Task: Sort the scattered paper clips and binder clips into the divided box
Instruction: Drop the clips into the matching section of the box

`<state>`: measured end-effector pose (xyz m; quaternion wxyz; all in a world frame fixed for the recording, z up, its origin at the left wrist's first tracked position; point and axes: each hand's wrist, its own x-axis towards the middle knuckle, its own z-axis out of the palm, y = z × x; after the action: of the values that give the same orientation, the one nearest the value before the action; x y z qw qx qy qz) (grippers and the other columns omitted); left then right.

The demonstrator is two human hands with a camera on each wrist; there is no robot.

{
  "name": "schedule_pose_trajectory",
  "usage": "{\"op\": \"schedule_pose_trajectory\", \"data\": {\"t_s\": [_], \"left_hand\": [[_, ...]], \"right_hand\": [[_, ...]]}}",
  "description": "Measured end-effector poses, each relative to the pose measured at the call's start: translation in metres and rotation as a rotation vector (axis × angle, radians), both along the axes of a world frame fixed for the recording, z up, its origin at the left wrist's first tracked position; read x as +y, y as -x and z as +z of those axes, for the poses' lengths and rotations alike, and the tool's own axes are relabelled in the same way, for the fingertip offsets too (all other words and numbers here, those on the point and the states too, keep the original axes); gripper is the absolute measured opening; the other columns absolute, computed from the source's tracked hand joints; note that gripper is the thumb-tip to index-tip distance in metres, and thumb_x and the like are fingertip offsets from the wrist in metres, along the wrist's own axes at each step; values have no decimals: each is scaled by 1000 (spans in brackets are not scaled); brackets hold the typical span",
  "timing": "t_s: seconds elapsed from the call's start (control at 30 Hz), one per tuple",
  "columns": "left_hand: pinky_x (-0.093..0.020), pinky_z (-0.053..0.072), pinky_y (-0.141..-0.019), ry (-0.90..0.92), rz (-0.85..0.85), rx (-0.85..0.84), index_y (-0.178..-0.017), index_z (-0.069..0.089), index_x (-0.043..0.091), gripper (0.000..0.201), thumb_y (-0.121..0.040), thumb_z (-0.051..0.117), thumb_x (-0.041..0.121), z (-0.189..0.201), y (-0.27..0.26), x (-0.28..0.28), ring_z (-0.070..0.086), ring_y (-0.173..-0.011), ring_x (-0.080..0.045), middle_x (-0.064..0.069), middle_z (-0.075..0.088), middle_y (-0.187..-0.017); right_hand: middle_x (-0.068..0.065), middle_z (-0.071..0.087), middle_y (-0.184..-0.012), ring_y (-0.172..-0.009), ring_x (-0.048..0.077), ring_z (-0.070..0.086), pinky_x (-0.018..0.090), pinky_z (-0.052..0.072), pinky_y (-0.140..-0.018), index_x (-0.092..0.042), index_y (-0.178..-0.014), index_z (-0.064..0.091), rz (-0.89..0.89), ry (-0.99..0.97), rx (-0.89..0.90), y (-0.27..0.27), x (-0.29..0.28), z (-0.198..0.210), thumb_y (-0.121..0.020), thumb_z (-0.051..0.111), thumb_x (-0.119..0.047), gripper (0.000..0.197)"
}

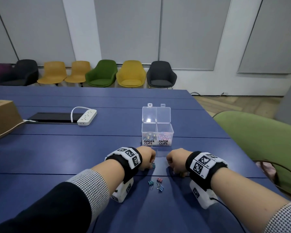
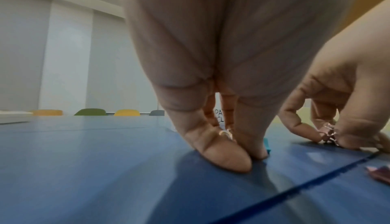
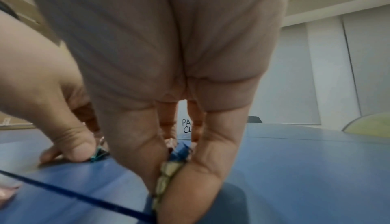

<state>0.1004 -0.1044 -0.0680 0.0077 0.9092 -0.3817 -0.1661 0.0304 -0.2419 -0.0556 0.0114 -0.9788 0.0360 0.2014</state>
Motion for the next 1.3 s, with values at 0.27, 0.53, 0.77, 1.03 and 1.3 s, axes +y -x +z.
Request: {"op": "schedule_pose_trajectory", "data": {"t_s": [0.27, 0.53, 0.77, 1.03, 1.3], "left_hand": [[-28, 46, -69, 41, 7, 4, -88, 52, 16, 9, -88, 60, 17, -3, -1, 9, 55, -80, -23, -10, 63, -93], [-22, 47, -65, 238, 87, 62, -72, 49, 22, 17, -84, 56, 10, -7, -10, 18, 55, -67, -15, 5, 57, -73], [-24, 51, -50, 986, 490, 783, -74, 49, 7, 24, -85, 53, -14, -9, -5, 38, 55, -51, -18, -13, 56, -66], [-28, 50, -58, 1585, 776, 1428, -73, 53, 10, 2, -75, 53, 9, -8, 21, 54, 49, -58, -14, -4, 55, -68], [-25, 54, -53, 1590, 827, 1645, -70, 49, 5, 11, -68, 42, 12, -9, 31, 52, 47, -60, -22, -13, 50, -70]], "right_hand": [[6, 56, -61, -44, 15, 56, 25, 51, -52, -15, -66, 52, -366, -734, -130, 13, -24, 3, -74, 59, 8, 25], [8, 49, -67, -49, 14, 51, 14, 42, -39, -9, -71, 46, -929, -2102, -252, 36, -43, 1, -87, 48, -2, 17], [8, 47, -60, -40, 15, 47, 17, 35, -30, -4, -59, 53, -949, -2430, -94, 51, -32, -15, -11, 90, 5, 61], [9, 51, -60, -44, 19, 51, 27, 52, -50, -3, -68, 55, -1092, -2409, -142, 62, -2, -12, -53, 75, 0, 25], [8, 41, -64, -58, 17, 40, 22, 47, -47, -8, -74, 47, -773, -2447, -235, 73, 7, -12, -14, 75, 19, 71]]}}
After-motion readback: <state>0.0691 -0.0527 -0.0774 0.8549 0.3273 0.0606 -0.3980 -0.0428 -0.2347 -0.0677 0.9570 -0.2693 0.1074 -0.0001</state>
